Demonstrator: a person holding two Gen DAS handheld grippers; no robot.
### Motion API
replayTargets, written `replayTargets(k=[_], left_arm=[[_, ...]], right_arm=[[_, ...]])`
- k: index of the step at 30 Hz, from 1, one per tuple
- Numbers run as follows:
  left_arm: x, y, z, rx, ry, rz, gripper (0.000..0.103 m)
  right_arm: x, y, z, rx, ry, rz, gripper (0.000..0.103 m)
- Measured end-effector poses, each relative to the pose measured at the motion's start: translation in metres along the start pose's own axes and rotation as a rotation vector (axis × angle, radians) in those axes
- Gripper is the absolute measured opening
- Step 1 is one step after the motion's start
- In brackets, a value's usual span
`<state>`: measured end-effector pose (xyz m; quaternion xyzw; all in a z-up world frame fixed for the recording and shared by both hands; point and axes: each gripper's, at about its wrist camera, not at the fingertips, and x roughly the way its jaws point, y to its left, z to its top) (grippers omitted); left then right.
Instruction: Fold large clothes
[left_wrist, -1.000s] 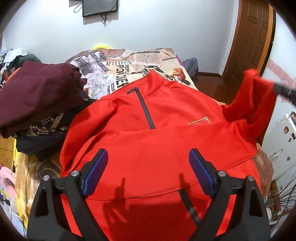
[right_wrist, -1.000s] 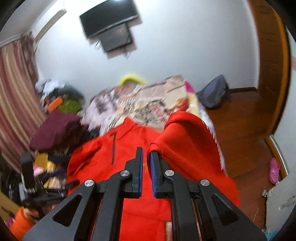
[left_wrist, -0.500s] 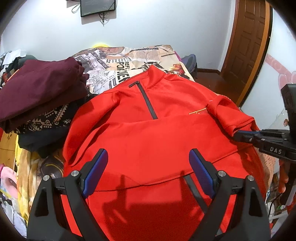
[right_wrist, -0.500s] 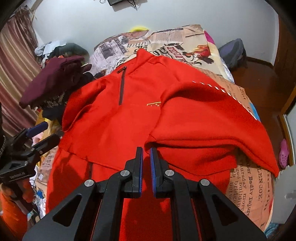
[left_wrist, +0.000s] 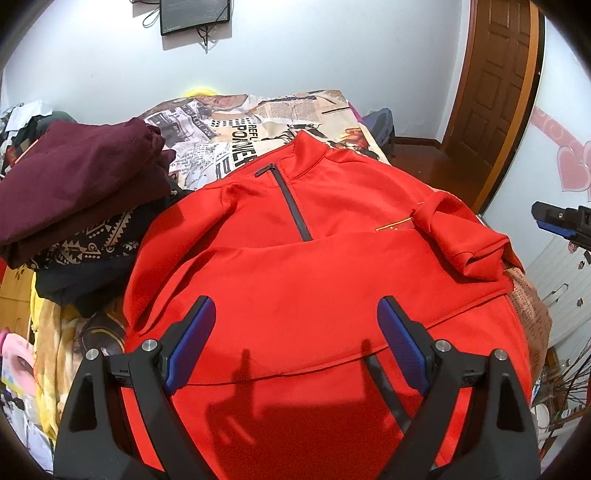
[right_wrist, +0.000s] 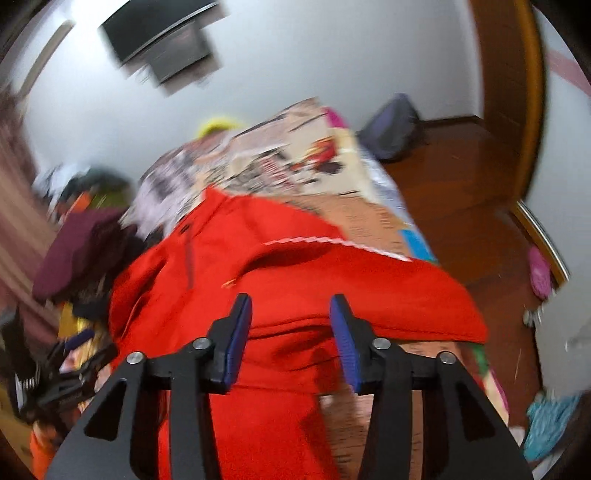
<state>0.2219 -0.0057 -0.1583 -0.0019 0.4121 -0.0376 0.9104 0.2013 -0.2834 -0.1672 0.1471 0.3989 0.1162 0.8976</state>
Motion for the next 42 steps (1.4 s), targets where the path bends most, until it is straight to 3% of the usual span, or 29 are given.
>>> replayTargets(k=[8, 17, 23, 29, 33, 42], left_arm=[[0.007, -0.006, 0.001, 0.008, 0.015, -0.004, 0.089], [0.020, -0.012, -0.003, 0.009, 0.049, -0.010, 0.089], [0.024, -0.008, -0.002, -0.002, 0.054, 0.004, 0.089], [0.028, 0.000, -0.002, -0.024, 0.054, 0.020, 0.089], [0.027, 0.005, -0.003, -0.030, 0.050, 0.030, 0.089], [0.013, 0.017, -0.003, -0.060, 0.009, 0.038, 0.089]], right_arm=[[0.010, -0.071, -0.013, 0.336, 0.055, 0.035, 0.041], [0.052, -0.103, -0.033, 0.551, 0.171, 0.121, 0.041], [0.068, -0.123, -0.029, 0.666, 0.140, 0.164, 0.041], [0.077, -0.123, -0.013, 0.598, 0.114, 0.105, 0.040], [0.069, -0.109, 0.003, 0.475, 0.090, 0.055, 0.013], [0.009, -0.035, 0.056, 0.164, -0.088, 0.092, 0.008]])
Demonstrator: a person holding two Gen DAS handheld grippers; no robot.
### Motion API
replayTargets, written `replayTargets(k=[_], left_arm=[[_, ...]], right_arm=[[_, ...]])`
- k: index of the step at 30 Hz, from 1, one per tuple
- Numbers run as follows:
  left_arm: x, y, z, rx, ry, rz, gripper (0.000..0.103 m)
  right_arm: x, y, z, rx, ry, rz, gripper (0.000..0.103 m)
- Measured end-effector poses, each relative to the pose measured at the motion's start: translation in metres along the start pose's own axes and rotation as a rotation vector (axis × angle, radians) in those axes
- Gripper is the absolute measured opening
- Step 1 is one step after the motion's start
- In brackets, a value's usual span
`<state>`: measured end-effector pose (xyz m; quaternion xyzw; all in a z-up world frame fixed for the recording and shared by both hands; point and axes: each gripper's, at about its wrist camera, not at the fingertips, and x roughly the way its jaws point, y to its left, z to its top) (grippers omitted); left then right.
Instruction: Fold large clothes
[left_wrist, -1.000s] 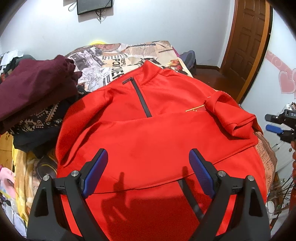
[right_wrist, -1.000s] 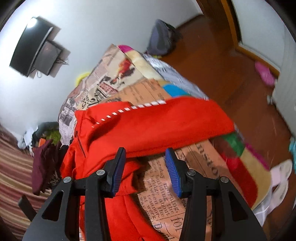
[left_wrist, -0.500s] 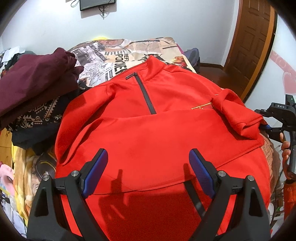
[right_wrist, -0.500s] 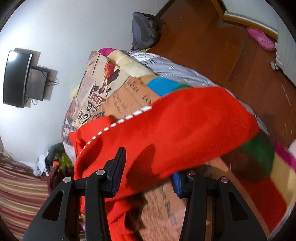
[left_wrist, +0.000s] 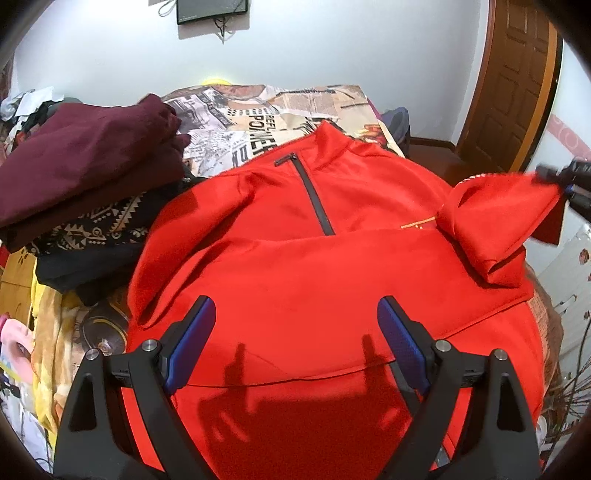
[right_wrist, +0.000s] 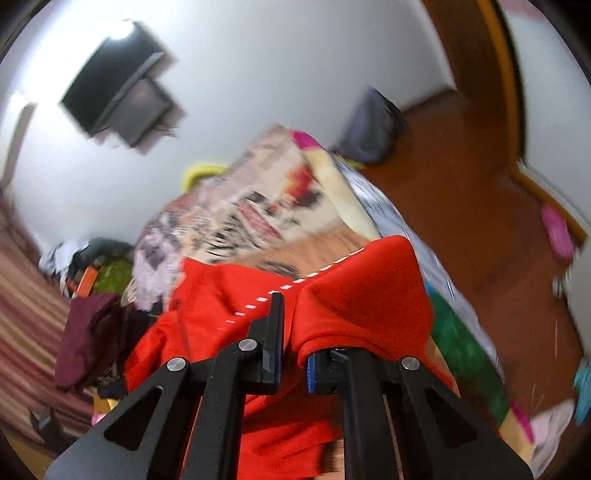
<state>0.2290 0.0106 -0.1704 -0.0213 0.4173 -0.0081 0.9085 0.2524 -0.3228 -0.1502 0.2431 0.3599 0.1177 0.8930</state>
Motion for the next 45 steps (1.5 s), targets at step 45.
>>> replayTargets(k=[45], left_arm=[[-0.040, 0.082, -0.026, -0.118, -0.051, 0.074, 0.089]], right_arm=[[0.049, 0.185, -0.115, -0.671, 0.316, 0.016, 0.048]])
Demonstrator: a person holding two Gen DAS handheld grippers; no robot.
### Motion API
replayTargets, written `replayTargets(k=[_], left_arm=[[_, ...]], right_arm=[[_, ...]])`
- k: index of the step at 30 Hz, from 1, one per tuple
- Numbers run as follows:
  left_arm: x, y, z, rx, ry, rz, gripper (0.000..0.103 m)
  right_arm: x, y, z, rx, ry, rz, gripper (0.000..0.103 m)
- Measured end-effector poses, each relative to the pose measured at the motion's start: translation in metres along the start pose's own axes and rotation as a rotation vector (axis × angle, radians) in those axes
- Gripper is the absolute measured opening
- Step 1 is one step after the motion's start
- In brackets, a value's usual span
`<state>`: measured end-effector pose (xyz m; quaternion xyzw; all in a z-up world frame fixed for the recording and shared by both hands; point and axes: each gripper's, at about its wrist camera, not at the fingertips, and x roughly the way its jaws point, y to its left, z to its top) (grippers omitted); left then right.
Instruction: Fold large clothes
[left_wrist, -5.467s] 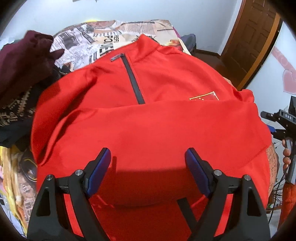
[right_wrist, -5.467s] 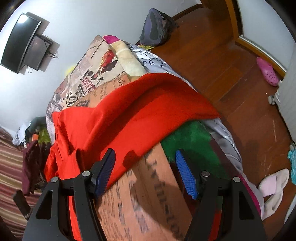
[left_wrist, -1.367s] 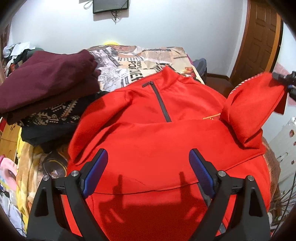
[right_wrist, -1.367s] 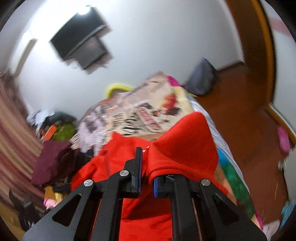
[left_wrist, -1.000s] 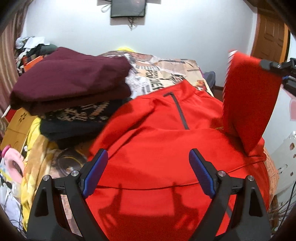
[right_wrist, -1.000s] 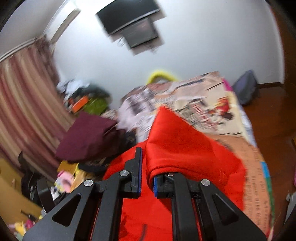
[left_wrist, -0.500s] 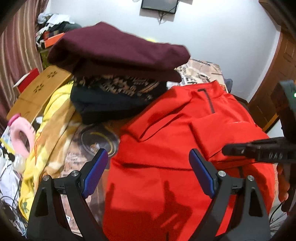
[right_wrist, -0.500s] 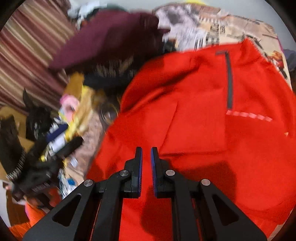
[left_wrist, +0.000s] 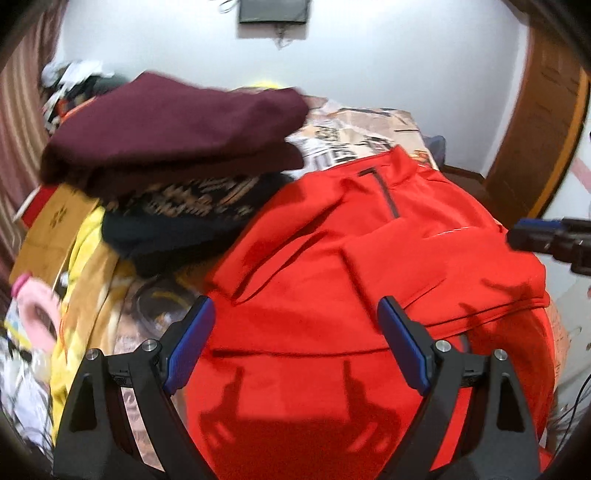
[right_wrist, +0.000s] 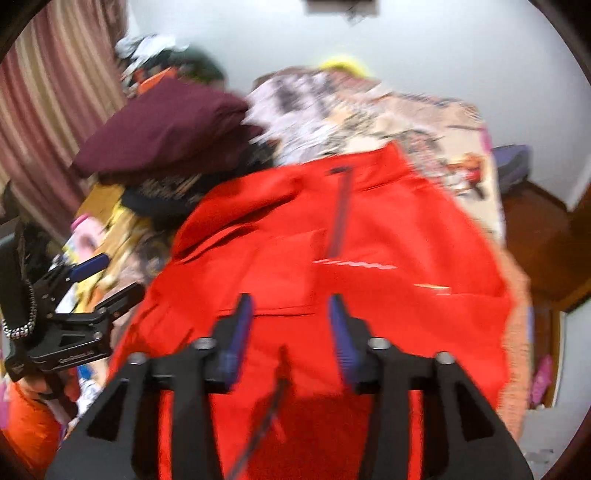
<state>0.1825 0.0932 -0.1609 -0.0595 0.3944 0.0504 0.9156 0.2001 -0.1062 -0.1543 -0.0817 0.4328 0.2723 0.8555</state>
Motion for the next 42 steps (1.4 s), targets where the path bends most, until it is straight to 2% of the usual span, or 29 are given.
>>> replayTargets(k=[7, 11, 19, 24, 26, 27, 28, 29, 31, 33, 36, 42], left_arm=[[0.030, -0.055, 0.010, 0.148, 0.051, -0.039, 0.089], [0.055, -0.079, 0.006, 0.230, 0.090, -0.022, 0.089], [0.105, -0.091, -0.003, 0.265, 0.202, -0.003, 0.089], [0.117, -0.098, 0.006, 0.270, 0.187, 0.012, 0.088], [0.122, -0.100, 0.012, 0.260, 0.183, 0.013, 0.082], [0.124, -0.102, 0.014, 0.256, 0.183, 0.012, 0.074], [0.126, -0.104, 0.016, 0.255, 0.186, 0.006, 0.063], [0.126, -0.105, 0.019, 0.255, 0.192, -0.006, 0.057], [0.122, -0.105, 0.025, 0.243, 0.180, -0.025, 0.028], [0.111, -0.099, 0.036, 0.203, 0.149, -0.063, 0.013], [0.085, -0.078, 0.059, 0.122, 0.075, -0.119, 0.007], [0.021, -0.033, 0.093, 0.006, -0.077, -0.158, 0.005]], right_arm=[[-0.023, -0.069, -0.016, 0.142, -0.051, -0.125, 0.049], [-0.030, -0.106, -0.033, 0.223, -0.043, -0.176, 0.049], [-0.029, -0.148, -0.067, 0.339, -0.009, -0.191, 0.049], [-0.022, -0.162, -0.079, 0.390, 0.011, -0.178, 0.049], [-0.021, -0.165, -0.080, 0.403, 0.012, -0.180, 0.049], [-0.021, -0.166, -0.081, 0.408, 0.013, -0.178, 0.049], [-0.021, -0.167, -0.080, 0.413, 0.010, -0.174, 0.049], [-0.022, -0.167, -0.081, 0.414, 0.007, -0.172, 0.049], [-0.022, -0.167, -0.080, 0.414, 0.003, -0.171, 0.049], [-0.024, -0.166, -0.078, 0.405, -0.001, -0.173, 0.049], [-0.024, -0.164, -0.075, 0.394, -0.006, -0.169, 0.049], [-0.020, -0.155, -0.065, 0.372, -0.023, -0.151, 0.049]])
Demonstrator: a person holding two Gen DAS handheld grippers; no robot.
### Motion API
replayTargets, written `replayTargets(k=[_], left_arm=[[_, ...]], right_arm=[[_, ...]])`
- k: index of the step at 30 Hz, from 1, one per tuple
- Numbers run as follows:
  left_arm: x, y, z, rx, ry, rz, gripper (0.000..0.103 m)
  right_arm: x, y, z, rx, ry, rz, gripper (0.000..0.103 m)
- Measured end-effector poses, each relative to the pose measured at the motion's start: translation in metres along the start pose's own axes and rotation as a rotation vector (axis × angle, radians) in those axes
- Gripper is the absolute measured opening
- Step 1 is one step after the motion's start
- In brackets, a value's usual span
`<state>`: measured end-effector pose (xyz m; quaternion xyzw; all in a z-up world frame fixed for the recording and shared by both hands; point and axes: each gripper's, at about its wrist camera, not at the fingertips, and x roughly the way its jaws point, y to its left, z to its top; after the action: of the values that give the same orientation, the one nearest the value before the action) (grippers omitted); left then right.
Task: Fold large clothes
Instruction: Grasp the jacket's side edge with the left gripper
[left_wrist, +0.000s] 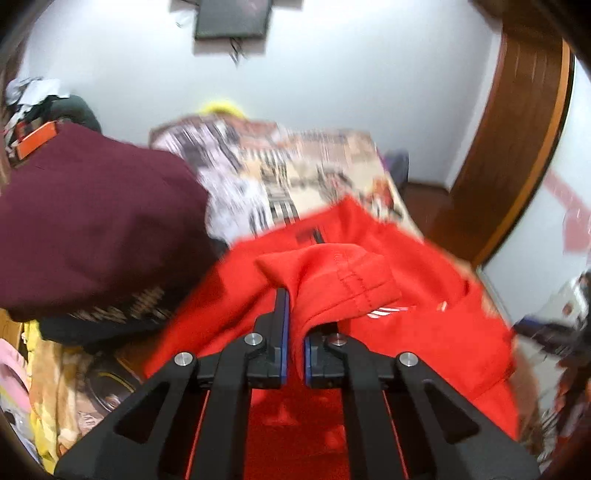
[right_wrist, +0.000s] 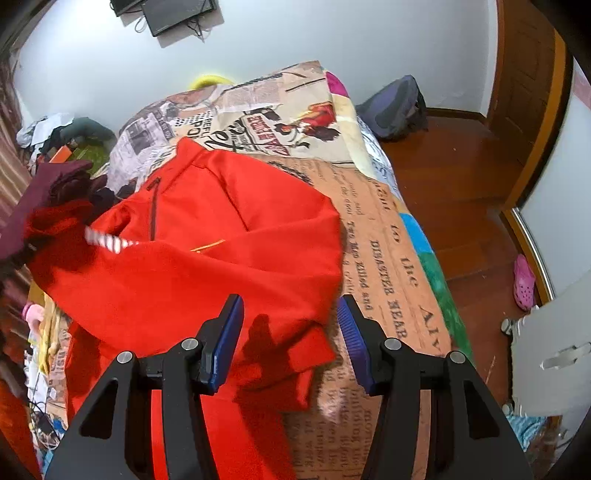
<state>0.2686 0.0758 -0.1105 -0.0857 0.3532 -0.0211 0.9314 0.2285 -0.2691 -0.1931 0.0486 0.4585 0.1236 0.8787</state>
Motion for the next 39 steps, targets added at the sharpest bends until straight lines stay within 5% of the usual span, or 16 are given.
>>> replayTargets(k=[5, 14, 18, 26, 32, 39], left_arm=[[-0.032, 0.025, -0.001, -0.041, -0.066, 0.045, 0.005], [-0.003, 0.064, -0.061, -0.094, 0.075, 0.163, 0.005], [-0.001, 0.078, -0.081, -0.085, 0.098, 0.277, 0.005], [0.015, 0.109, -0.123, -0.142, 0.188, 0.284, 0.005], [0.045, 0.121, -0.155, -0.188, 0.311, 0.276, 0.015], [0.038, 0.118, -0.153, -0.097, 0.330, 0.341, 0.034]], right_arm=[[0.019, 0.013, -0.007, -0.020, 0.050, 0.015, 0.049], [0.035, 0.026, -0.025, -0.077, 0.103, -0.016, 0.053], [0.034, 0.024, -0.027, -0.078, 0.115, -0.017, 0.053], [0.035, 0.030, -0.030, -0.073, 0.109, -0.032, 0.055], [0.034, 0.031, -0.030, -0.073, 0.112, -0.040, 0.055], [0.032, 0.035, -0.027, -0.100, 0.129, -0.051, 0.055]])
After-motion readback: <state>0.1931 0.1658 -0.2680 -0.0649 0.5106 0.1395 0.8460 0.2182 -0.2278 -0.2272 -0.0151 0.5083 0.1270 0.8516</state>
